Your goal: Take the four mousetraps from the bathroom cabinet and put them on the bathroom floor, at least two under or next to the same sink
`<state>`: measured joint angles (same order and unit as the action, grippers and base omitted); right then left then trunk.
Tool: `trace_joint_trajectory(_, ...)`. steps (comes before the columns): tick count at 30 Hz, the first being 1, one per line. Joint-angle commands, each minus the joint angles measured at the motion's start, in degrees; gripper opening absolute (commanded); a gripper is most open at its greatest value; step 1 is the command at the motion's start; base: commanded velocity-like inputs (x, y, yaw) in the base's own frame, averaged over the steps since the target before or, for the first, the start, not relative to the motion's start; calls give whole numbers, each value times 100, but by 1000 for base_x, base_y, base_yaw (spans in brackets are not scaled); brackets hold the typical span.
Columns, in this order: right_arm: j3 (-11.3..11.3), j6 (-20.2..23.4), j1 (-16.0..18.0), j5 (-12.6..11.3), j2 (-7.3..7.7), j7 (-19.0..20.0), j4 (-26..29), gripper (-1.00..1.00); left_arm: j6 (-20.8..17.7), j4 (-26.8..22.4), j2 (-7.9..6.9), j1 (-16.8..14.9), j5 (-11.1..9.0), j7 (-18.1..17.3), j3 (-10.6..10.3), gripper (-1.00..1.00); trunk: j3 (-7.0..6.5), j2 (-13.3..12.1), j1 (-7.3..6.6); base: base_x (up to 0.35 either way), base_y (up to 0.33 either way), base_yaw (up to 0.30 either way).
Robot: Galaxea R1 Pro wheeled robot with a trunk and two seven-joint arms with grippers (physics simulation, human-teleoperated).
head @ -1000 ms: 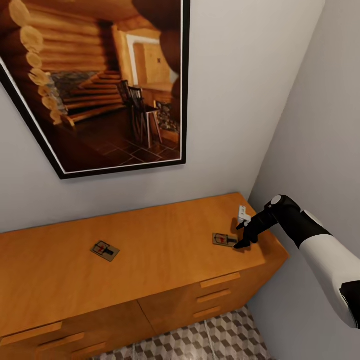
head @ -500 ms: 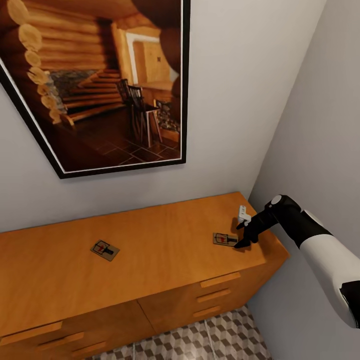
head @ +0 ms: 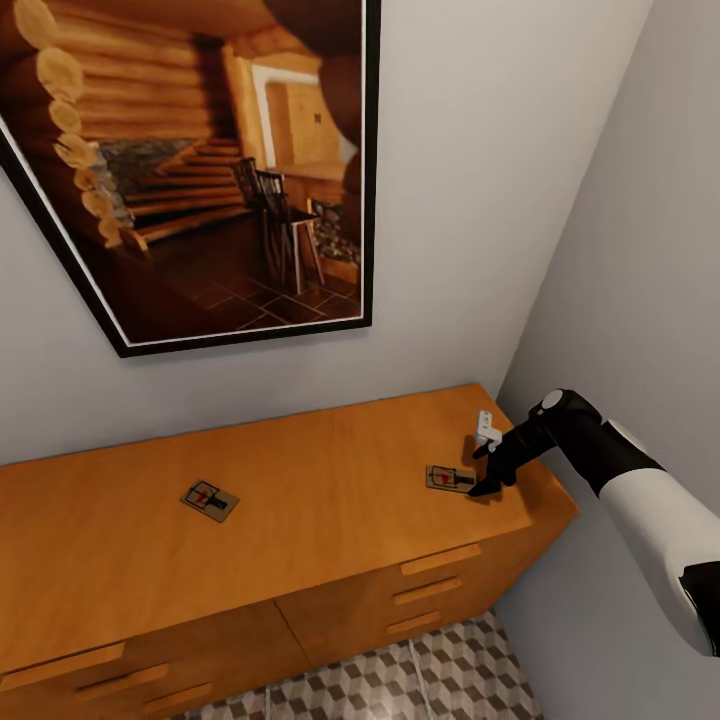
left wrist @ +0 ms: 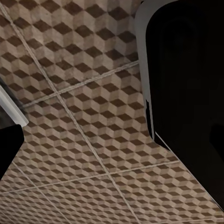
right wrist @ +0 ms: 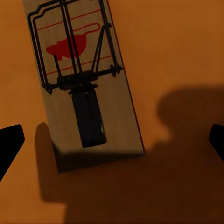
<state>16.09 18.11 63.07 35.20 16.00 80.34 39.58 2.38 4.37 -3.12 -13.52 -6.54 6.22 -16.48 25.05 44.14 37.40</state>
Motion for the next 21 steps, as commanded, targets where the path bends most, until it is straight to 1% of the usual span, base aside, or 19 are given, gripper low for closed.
trace_joint_trajectory(1,17,52,-5,-5,1,8,-28,100,26,20,4,-10,-58,2,-50,100,11,3,2,0,0,0)
trace_joint_trajectory(21,17,52,-5,-5,8,8,-29,100,26,20,4,-10,-58,2,-55,100,122,3,2,0,0,0)
